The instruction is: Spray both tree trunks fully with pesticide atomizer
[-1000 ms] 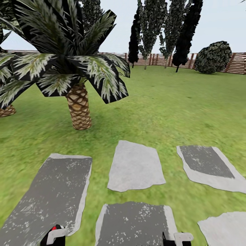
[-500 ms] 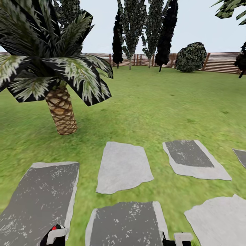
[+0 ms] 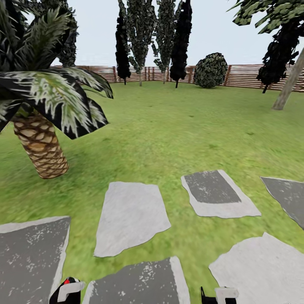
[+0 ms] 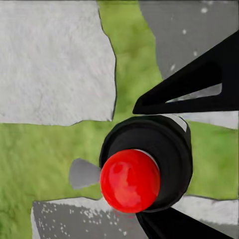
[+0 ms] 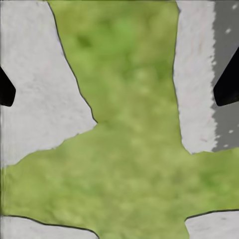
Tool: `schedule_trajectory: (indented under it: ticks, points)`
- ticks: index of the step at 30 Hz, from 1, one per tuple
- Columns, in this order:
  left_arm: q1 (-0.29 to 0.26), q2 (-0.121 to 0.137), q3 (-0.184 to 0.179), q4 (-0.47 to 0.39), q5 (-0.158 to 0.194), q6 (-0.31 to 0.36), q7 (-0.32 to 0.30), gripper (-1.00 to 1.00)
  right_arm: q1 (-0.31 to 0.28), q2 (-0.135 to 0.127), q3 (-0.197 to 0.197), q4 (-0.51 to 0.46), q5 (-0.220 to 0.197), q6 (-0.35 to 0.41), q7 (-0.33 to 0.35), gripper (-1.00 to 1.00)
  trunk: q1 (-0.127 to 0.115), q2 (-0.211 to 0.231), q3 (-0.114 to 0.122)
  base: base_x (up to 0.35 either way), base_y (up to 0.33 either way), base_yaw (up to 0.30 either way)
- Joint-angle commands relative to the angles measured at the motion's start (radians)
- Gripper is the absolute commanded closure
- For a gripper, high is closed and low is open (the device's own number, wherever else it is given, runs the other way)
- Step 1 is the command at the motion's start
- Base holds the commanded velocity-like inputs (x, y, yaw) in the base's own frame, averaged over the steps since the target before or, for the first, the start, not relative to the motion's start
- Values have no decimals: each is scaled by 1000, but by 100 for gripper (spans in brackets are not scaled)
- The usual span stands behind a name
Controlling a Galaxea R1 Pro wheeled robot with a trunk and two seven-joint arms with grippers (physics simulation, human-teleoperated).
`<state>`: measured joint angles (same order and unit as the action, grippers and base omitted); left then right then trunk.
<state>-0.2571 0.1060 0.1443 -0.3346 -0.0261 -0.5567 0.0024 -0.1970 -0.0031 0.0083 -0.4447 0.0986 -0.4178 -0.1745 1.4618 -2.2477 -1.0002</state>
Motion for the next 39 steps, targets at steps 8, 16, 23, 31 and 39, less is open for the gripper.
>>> schedule_trajectory:
  ticks: [8, 16, 23, 31, 39]
  points:
    - [0, 0, 4, 0, -3, -3, 1, 100, -1, 0, 2, 1, 10, -1, -8, -100, 0, 0, -1, 238, -164, -273]
    - [0, 0, 4, 0, -2, -3, 1, 100, -1, 0, 1, 1, 10, -1, -8, -100, 0, 0, -1, 243, -164, -274]
    - [0, 0, 4, 0, -2, -2, 1, 100, -1, 0, 1, 1, 10, -1, -7, -100, 0, 0, -1, 277, -157, -274]
    - [0, 0, 4, 1, -3, -2, 1, 100, -1, 1, 2, 1, 10, -1, -7, -100, 0, 0, -1, 297, -121, -274]
    - [0, 0, 4, 2, -3, -2, 1, 100, -1, 2, 2, 1, 10, -1, -7, -100, 0, 0, -1, 324, -24, -273]
